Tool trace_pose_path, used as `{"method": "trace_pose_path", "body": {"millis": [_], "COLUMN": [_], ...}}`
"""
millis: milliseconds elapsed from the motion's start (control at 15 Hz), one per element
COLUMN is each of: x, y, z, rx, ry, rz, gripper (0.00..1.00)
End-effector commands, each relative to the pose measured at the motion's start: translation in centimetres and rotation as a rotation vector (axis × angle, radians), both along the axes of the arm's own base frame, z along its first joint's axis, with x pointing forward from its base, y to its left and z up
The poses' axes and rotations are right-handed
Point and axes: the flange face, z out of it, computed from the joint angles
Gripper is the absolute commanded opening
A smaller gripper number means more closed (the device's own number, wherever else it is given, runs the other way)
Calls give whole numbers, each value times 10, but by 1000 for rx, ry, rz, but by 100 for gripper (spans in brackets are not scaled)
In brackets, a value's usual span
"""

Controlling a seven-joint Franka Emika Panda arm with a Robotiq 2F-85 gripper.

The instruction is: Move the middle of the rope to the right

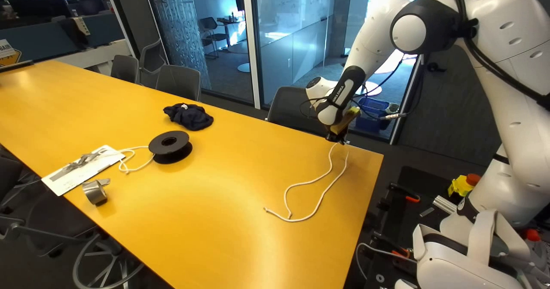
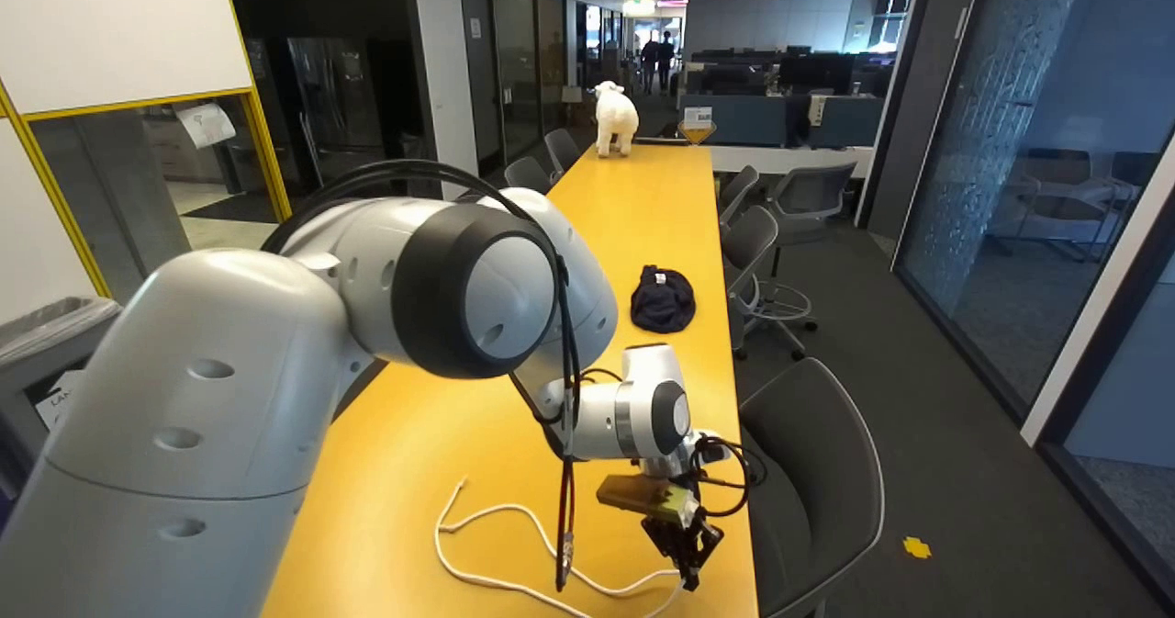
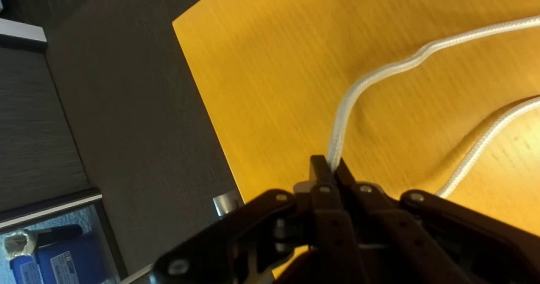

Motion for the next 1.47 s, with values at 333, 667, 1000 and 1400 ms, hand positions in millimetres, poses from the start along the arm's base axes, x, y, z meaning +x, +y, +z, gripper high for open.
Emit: {"method": "trace_pose_path", "body": {"millis": [333, 667, 1000, 1400], "x": [16, 18, 22, 1], "y": [-20, -19, -5, 48], "z": [-18, -18, -16, 23], "rx": [51, 64, 102, 241], "ry": [-25, -37, -38, 0], "rz": [-34, -45, -8, 196], "gripper": [36, 74, 100, 100]}}
